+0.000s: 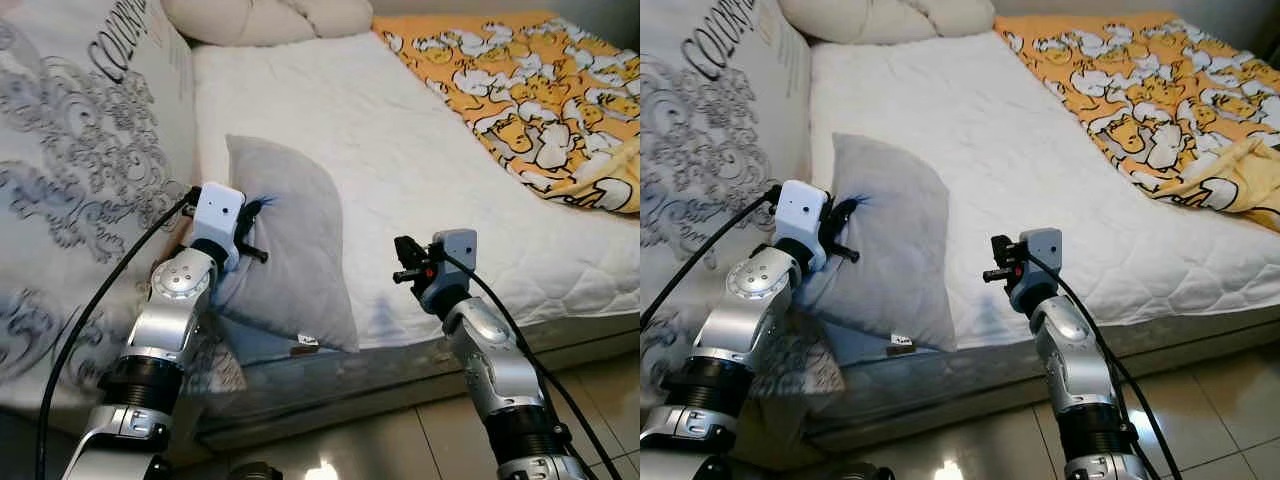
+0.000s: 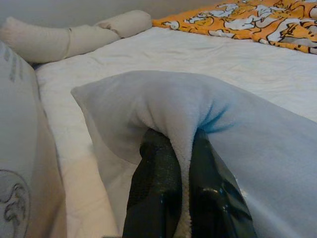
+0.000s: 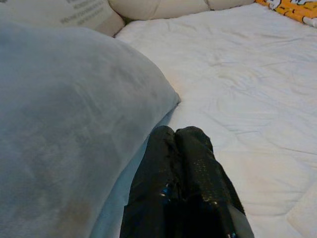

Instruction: Clean up the room

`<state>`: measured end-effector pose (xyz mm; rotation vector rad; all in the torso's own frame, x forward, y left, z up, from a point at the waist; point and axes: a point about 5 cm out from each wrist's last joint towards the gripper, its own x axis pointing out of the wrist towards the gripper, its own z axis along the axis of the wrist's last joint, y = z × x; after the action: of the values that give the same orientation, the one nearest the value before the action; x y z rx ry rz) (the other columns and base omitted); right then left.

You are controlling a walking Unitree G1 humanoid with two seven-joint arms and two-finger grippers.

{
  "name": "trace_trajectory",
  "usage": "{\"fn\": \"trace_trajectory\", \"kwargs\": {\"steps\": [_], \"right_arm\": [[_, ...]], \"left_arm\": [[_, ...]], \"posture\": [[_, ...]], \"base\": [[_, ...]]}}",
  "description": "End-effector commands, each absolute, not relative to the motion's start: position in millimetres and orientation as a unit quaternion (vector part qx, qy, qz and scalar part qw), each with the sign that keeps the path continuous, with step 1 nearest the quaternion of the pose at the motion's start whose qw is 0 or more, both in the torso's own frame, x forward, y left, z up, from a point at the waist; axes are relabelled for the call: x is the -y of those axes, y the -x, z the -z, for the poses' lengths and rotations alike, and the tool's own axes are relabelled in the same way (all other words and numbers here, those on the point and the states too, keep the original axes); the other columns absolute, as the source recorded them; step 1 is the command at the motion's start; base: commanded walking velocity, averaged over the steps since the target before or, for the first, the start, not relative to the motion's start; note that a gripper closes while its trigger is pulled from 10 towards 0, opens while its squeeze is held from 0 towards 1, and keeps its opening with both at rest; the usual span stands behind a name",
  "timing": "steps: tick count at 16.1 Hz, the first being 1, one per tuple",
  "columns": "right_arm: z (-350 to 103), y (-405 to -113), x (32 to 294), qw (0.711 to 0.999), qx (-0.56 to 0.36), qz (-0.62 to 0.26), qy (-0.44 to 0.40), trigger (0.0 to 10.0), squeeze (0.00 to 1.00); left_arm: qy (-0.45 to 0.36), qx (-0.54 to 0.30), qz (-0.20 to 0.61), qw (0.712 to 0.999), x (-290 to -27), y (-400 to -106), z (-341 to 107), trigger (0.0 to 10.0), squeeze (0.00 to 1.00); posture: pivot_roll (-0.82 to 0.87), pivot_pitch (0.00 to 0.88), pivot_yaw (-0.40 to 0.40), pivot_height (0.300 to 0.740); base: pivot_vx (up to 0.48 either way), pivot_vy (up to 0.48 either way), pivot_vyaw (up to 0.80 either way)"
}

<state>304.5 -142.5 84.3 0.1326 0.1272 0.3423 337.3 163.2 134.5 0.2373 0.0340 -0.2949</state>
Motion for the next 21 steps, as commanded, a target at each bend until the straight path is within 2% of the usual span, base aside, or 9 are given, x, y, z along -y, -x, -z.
{"fn": "trace_trajectory", "kwargs": {"steps": [1, 7, 21], "right_arm": [[-85.3, -306.6, 143.8, 0.981, -0.063, -0.172, -0.058, 10.0, 0.0], [-86.5, -307.7, 143.9, 0.982, -0.062, -0.17, -0.045, 10.0, 0.0], [-83.4, -308.2, 147.8, 0.984, -0.066, -0.152, -0.065, 10.0, 0.0]], "left_arm": [[-0.122, 0.006, 0.143, 0.982, -161.7, -341.2, -144.5, 10.0, 0.0], [-0.121, 0.006, 0.145, 0.982, -160.2, -341.7, -143.8, 10.0, 0.0], [-0.12, 0.006, 0.164, 0.979, -153.9, -340.8, -142.0, 10.0, 0.0]], "posture": [[0.05, 0.0, -0.011, 0.74], [0.05, 0.0, -0.012, 0.74], [0.05, 0.0, -0.006, 0.74]], "base": [[0.307, 0.0, 0.0], [0.306, 0.0, 0.67], [0.306, 0.0, 0.0]]}}
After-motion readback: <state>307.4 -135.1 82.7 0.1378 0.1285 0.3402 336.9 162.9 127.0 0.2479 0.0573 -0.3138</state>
